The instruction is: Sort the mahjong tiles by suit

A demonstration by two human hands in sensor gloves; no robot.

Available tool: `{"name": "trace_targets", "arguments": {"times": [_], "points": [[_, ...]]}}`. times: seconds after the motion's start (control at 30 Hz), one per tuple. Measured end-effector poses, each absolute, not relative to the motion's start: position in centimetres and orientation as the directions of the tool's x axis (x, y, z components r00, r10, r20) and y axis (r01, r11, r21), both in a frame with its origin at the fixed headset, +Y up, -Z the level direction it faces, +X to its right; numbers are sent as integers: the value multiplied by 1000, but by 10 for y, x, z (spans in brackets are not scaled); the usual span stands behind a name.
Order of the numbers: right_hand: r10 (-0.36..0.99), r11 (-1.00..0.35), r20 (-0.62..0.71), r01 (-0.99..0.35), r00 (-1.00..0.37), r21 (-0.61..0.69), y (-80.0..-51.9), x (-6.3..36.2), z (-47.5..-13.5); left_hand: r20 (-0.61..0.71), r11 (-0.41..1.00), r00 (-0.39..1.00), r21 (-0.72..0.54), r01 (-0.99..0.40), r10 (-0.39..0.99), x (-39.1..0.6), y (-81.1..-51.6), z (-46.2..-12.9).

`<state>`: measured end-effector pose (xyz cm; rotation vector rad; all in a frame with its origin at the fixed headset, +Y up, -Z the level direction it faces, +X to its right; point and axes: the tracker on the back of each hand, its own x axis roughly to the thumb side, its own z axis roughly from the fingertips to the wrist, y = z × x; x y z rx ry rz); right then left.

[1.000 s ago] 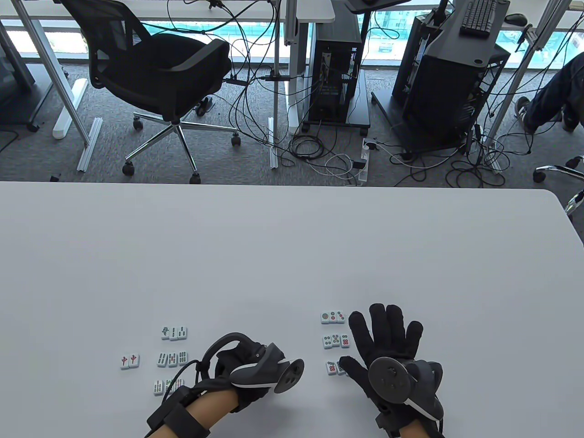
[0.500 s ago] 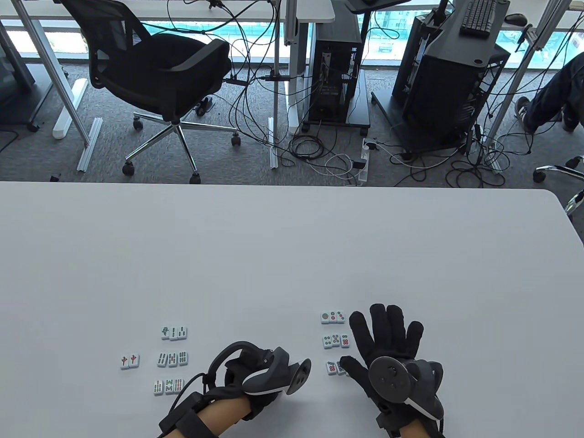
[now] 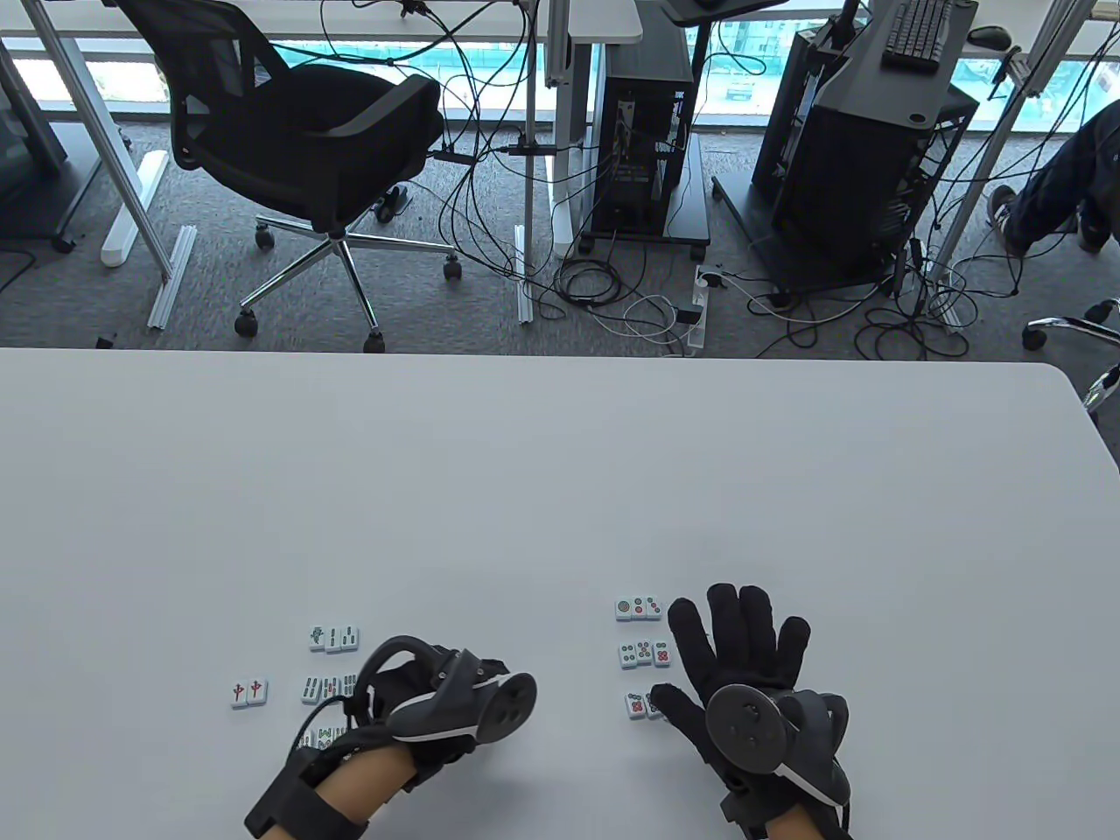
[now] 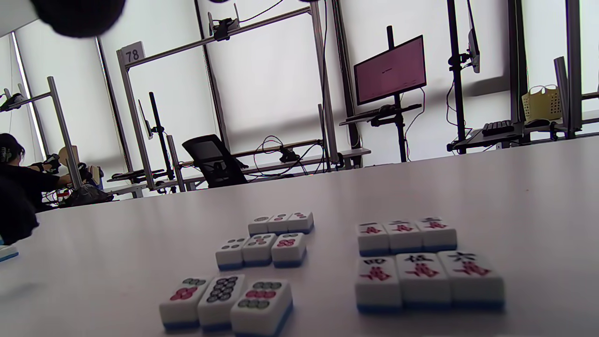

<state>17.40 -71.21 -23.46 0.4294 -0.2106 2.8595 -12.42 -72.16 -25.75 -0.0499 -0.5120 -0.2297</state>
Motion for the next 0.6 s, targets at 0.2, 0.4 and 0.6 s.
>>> {"name": "trace_targets", "arguments": {"times": [0.2,0.4,0.6], "points": [[208,-963,296,-248,-932,-105,-713,175,-235,364,977,918,-78,201,-160,-219,-701,-272],[200,-965,297,-240,-934,-103,-714,174,-235,188,967,962,-122,222,-197,-284,-720,-270],[199,-969,285,-231,-938,-85,-717,174,-236,157,943,957,-193,272,-244,-302,-739,-264]]}}
